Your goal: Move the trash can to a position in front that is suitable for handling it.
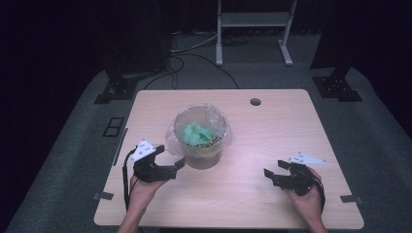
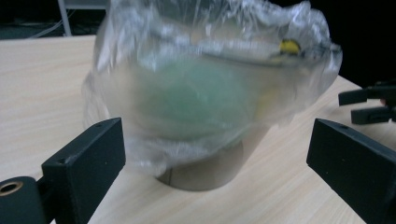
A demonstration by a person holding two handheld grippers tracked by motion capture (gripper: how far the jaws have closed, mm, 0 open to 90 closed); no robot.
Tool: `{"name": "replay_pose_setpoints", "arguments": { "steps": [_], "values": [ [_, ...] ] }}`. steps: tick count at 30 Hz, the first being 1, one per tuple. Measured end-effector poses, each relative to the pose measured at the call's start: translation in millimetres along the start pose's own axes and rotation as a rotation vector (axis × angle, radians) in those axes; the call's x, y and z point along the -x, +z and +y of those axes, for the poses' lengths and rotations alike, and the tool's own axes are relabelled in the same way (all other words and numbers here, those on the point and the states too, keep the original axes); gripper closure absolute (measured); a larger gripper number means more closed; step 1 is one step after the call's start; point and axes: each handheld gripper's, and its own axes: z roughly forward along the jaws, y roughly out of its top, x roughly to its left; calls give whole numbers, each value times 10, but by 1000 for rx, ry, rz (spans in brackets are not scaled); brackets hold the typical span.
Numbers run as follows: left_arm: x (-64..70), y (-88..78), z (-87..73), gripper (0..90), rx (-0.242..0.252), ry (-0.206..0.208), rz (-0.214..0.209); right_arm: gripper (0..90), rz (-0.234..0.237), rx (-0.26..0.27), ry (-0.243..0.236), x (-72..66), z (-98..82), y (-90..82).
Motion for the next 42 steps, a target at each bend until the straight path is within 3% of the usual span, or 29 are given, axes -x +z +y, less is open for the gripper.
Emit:
{"name": "replay_pose_setpoints", "arguments": {
  "steps": [8,16,23,29,33,42],
  "values": [
    [-57,55,255,65,28,-11,-8,267,-2,29,5,9,0,-65],
    [-119,187,396,133,26,-15,-9,268,-6,36,10,29,-13,-85],
    [-205,333,465,169,-3,-28,39,268,-12,37,-2,24,-30,-85],
    [-310,401,478,270,-13,-51,51,271,-11,33,-1,35,-42,-86],
    [-333,419,498,383,-22,-33,55,271,-11,31,-5,27,-44,-77],
    [-350,463,538,618,-18,27,104,271,-19,40,-15,10,-36,-84]
  ]
}}
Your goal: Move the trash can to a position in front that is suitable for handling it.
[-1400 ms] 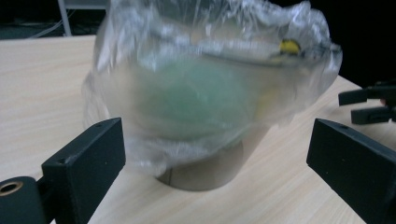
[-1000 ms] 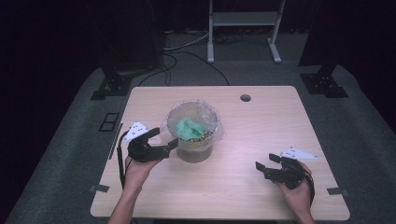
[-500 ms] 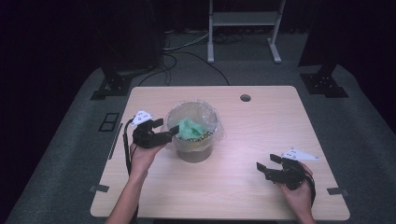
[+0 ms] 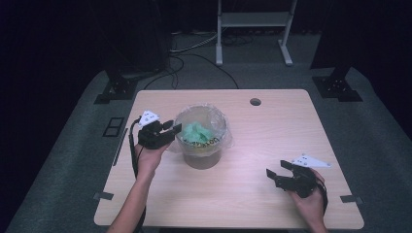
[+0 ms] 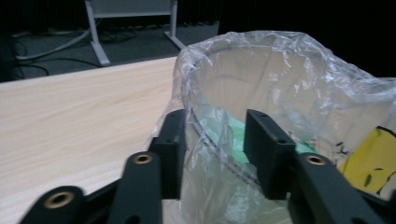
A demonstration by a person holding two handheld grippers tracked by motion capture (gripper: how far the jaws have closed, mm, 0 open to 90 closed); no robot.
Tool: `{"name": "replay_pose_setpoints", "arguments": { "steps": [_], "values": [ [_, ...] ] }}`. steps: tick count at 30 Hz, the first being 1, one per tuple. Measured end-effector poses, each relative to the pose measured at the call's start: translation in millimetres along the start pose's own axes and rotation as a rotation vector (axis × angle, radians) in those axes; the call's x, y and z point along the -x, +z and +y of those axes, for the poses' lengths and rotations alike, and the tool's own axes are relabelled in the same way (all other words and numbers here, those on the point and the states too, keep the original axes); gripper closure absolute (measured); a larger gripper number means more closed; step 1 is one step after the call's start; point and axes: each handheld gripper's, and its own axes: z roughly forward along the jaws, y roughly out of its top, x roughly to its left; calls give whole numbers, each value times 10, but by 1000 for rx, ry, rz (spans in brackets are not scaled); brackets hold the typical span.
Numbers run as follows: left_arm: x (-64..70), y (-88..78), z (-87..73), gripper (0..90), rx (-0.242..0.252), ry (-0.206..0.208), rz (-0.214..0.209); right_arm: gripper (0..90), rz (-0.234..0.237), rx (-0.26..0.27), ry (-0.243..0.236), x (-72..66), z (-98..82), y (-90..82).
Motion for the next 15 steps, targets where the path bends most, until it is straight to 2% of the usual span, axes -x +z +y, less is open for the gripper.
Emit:
{"name": "replay_pose_setpoints", "arguments": {
  "steps": [8,11,15],
  "values": [
    [38,-6,15,721,33,44,59,271,-3,4,2,10,-6,-13],
    [58,-10,13,761,38,72,79,271,-4,2,0,14,-7,-10],
    [80,-29,20,806,65,94,105,271,-6,0,3,16,-8,-3]
  ]
}}
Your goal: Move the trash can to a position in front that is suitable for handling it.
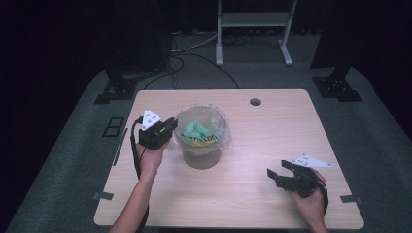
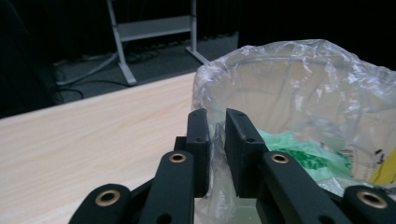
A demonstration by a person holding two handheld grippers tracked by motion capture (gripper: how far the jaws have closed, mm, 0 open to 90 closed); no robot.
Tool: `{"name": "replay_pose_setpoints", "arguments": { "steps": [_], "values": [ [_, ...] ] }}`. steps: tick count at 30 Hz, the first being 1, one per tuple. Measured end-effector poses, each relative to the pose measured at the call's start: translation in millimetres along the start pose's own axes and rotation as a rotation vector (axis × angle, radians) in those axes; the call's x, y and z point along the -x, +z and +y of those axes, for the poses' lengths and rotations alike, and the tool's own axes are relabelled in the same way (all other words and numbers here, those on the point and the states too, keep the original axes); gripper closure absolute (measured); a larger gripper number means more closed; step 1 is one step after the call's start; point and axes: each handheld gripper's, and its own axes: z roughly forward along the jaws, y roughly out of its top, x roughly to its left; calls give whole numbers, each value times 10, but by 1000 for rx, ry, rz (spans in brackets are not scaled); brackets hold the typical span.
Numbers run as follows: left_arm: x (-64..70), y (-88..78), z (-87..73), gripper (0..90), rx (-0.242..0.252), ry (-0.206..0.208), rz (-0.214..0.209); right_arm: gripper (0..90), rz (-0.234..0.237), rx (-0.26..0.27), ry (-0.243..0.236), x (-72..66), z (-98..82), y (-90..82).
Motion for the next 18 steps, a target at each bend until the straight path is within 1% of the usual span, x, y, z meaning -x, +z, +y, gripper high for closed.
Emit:
{"name": "replay_pose_setpoints", "arguments": {
  "steps": [1,4,9,13,15,17,18],
  "values": [
    [5,-4,2,819,6,7,5,271,1,1,1,0,-1,3],
    [24,-12,1,846,23,13,14,272,2,0,0,0,-2,9],
    [49,-33,-39,872,62,0,9,272,3,-8,5,5,-9,21],
    [51,-42,-59,881,102,-13,-13,272,9,-10,12,13,-11,39],
    [48,-49,-71,882,128,-28,-25,280,13,-18,14,10,-8,54],
    [40,-60,-88,885,144,-35,-40,287,31,-18,27,5,2,67],
    [38,-61,-100,885,151,-45,-48,286,37,-25,28,5,12,79]
  ]
}}
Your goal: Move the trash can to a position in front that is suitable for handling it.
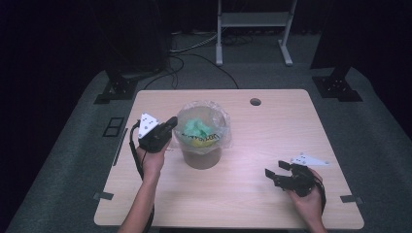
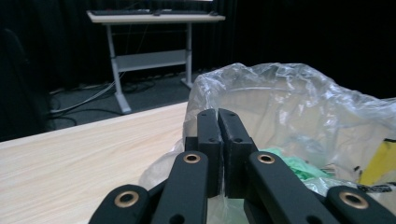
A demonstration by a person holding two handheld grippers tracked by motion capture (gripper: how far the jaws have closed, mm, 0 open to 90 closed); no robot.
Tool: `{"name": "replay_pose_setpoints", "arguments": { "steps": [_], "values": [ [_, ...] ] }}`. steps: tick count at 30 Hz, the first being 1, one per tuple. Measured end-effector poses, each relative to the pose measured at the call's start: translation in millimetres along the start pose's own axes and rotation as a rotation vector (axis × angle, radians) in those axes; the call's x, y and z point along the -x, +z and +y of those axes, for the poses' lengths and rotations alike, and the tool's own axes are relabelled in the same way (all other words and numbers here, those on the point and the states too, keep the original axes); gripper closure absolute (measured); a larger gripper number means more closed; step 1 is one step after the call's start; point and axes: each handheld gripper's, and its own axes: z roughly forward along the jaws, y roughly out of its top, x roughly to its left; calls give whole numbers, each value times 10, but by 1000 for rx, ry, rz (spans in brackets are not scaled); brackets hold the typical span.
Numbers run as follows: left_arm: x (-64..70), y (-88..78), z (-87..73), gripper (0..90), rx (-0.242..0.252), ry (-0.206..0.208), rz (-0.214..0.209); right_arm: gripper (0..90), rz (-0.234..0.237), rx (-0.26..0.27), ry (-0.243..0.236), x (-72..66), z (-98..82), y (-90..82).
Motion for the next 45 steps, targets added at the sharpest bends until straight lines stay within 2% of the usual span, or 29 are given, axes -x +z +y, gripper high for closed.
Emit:
{"name": "replay_pose_setpoints", "arguments": {
  "steps": [4,7,11,14,17,20,22,26,29,35,40,45],
  "values": [
    [-41,-33,-41,885,19,-34,-46,291,32,-24,16,13,80,42],
    [-49,-53,-40,884,24,-40,-74,302,69,-23,31,15,201,47],
    [-35,-85,-18,883,47,-43,-93,302,140,-16,60,-5,478,27],
    [-9,-95,-16,884,54,-51,-114,300,176,-7,49,-42,729,10],
    [23,-108,0,883,54,-36,-130,293,214,12,53,-65,976,-6],
    [64,-115,18,884,45,6,-116,287,237,21,59,-71,1200,12],
    [75,-120,24,883,49,10,-120,287,251,23,74,-69,1326,52],
    [64,-117,12,883,52,-10,-136,286,270,32,78,-120,1550,137],
    [62,-115,4,884,39,-7,-141,279,274,24,50,-198,1704,231],
    [44,-118,-5,882,36,-9,-155,274,317,37,50,-360,1918,440],
    [28,-111,-31,882,36,-32,-179,270,310,26,30,-492,2035,578],
    [15,-117,-27,881,46,-43,-199,261,284,9,-5,-616,2116,682]
  ]
}}
